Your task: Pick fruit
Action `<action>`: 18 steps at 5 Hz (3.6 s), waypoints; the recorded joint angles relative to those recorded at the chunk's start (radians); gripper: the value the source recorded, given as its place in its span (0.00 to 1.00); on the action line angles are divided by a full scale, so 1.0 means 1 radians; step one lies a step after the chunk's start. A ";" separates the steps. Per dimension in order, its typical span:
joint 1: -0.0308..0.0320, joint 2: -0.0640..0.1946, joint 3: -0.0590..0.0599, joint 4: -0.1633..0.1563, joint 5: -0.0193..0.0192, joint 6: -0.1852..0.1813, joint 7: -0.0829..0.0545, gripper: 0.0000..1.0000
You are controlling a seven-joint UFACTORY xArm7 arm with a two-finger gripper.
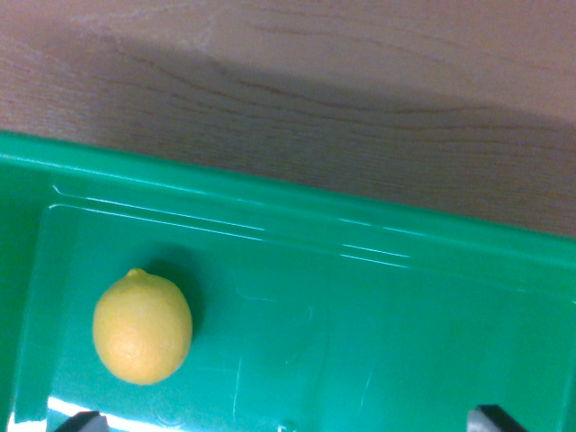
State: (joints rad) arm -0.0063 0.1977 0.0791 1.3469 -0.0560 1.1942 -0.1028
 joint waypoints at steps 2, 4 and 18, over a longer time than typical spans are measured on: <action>0.0087 0.021 0.007 -0.034 0.0026 -0.050 -0.009 0.00; 0.0167 0.040 0.014 -0.066 0.0050 -0.096 -0.018 0.00; 0.0641 0.155 0.055 -0.251 0.0192 -0.366 -0.069 0.00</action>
State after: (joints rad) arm 0.0578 0.3527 0.1343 1.0956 -0.0367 0.8281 -0.1721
